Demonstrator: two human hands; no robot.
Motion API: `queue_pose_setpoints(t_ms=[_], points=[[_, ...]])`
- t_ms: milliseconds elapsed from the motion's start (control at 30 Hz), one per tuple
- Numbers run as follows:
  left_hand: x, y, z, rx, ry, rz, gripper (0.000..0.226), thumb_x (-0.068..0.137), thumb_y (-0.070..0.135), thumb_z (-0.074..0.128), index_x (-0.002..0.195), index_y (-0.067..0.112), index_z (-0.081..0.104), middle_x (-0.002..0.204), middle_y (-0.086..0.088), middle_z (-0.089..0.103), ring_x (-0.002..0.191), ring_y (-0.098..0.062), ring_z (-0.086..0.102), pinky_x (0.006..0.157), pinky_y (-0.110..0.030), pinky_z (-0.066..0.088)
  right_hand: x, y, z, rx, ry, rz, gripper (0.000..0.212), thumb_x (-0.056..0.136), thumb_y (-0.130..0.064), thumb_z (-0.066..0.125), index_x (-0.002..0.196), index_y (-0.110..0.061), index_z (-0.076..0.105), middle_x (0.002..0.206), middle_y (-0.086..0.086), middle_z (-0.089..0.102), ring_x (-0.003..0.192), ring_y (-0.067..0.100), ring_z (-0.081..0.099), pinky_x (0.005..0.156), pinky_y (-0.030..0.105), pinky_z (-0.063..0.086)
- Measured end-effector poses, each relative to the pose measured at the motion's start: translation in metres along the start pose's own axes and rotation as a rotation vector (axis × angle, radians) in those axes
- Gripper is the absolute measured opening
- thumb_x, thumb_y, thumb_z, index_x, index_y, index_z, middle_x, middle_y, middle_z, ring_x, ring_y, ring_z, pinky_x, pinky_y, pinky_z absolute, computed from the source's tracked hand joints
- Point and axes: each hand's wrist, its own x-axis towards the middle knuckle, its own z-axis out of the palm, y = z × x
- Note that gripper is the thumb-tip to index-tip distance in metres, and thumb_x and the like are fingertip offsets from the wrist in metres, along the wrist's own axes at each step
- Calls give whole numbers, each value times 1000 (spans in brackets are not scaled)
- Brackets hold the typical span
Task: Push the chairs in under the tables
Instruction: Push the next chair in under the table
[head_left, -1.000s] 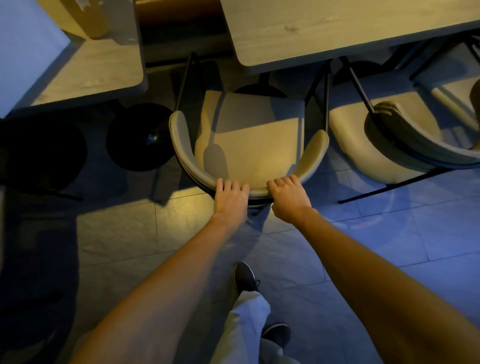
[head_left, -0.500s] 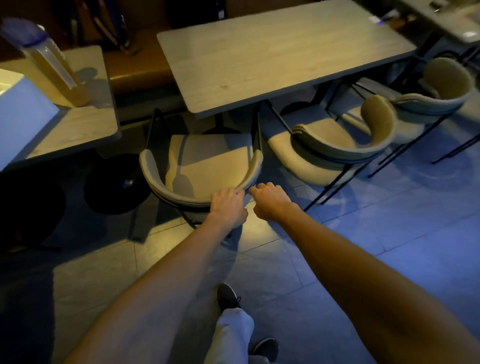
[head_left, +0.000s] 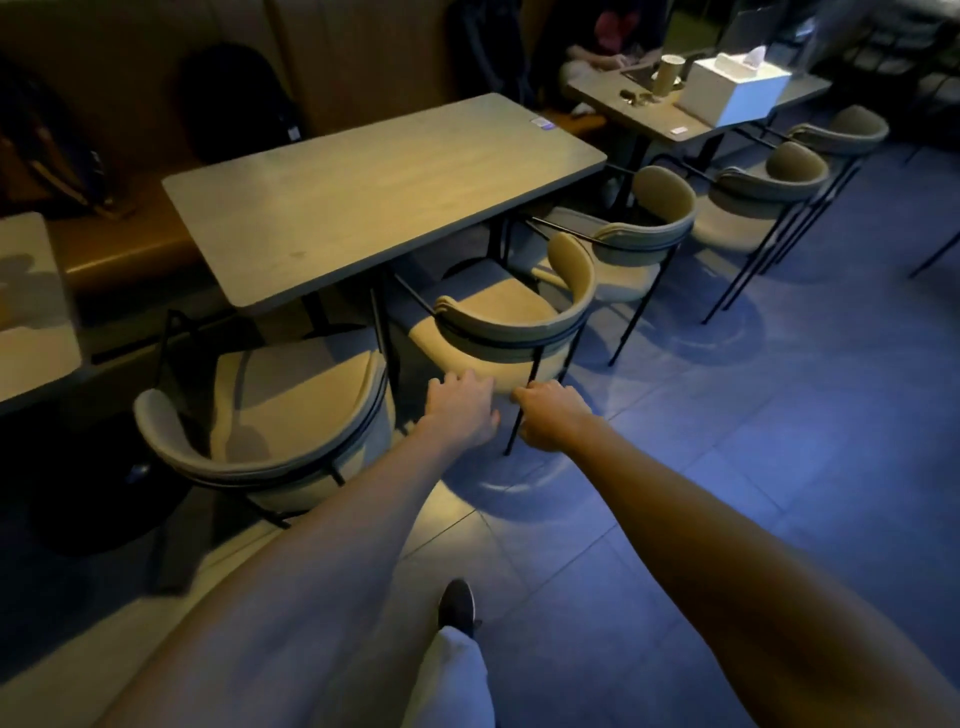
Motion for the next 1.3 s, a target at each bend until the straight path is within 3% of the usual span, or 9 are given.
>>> queue_pose_setpoints(t_ms=[300,600,833,1167,1300], points=[[127,42,-14,-1,-126,16,48,95,43,54,136,20,46,135,-13,49,126,-39,48,101,-53,39,69,104,-22,50,-53,77,42,92,-27,55,133,-18,54,128,13,57,117,34,55,94,47,48],[274,98,-54,72,-107,136,48,97,44,47,139,19,46,133,-13,51,121,-38,52,94,-47,44,139,216,-59,61,-105,187,49,95,-29,55,142,-18,46,135,12,52,122,34,52,100,48,45],[368,165,-58,130,-127,194,44,96,43,50,133,19,46,134,-14,50,123,-38,50,96,-49,41,177,320,-70,90,-78,241,49,94,-30,54,142,-20,47,135,11,55,118,33,56,95,44,50],[522,261,-47,141,-139,101,49,94,43,52,136,19,47,135,-15,52,123,-39,51,99,-53,40,258,499,-67,94,-156,189,52,97,-23,54,148,-16,44,143,14,51,125,34,52,98,42,47],[573,298,-49,97,-148,43,48,95,40,50,136,16,47,132,-16,53,121,-40,52,95,-52,41,293,569,-80,79,-164,140,49,94,-24,56,142,-16,48,142,15,51,126,37,50,101,48,46]])
